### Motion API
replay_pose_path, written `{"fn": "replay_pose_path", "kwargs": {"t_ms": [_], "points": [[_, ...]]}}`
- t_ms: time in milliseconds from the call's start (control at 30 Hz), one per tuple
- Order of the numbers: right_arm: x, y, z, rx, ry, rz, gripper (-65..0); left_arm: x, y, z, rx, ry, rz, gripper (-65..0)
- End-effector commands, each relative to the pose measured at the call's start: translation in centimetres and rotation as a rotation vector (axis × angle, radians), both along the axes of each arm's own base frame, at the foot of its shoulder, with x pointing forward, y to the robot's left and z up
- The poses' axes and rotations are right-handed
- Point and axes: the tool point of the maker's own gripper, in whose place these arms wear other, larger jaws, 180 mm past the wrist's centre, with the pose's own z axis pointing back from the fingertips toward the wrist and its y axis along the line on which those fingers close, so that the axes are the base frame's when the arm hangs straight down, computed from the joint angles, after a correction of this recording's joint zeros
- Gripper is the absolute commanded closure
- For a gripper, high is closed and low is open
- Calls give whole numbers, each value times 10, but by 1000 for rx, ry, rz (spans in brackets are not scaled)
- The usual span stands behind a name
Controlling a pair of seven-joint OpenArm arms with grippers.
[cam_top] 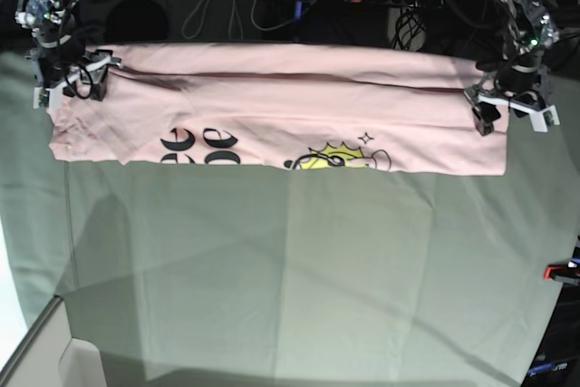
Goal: Layout the t-shirt on the table in an organized manner, then fold the t-shirt properly
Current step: 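Grasp the strip's end corners with both grippers and pull it taut, then lift the strip end with the left gripper and fold it toward the middle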
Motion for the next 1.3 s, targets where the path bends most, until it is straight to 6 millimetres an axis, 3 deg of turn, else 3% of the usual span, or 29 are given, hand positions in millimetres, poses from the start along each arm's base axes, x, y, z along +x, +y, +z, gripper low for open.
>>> {"fn": "replay_pose_path", "kwargs": {"t_ms": [0,67,133,333,400,700,867,1100,1267], "points": [[-3,-5,1,-16,16,1,-353,-4,1,-6,-6,37,-8,-516],[-3,-5,1,-16,15,1,-353,-8,0,-11,-15,51,-5,-511],[-3,-5,1,-16,15,1,-353,-8,0,-12,-17,54,-4,-455],[-3,-5,1,-16,15,1,-353,-9,0,-13,-17,56,-5,-94],[-2,-5,1,-16,15,3,-353,-9,0,-13,-17,58,-5,-6],[-2,-5,1,-16,15,3,-353,-8,3,-3,3,37,-11,0],[-2,-5,1,-16,15,3,-353,2,2,39,86,-50,-54,0],[-2,-5,1,-16,13,3,-353,17,-52,103,166,-193,-209,0],[-2,-5,1,-16,13,3,-353,17,-118,134,150,-271,-365,0]]}}
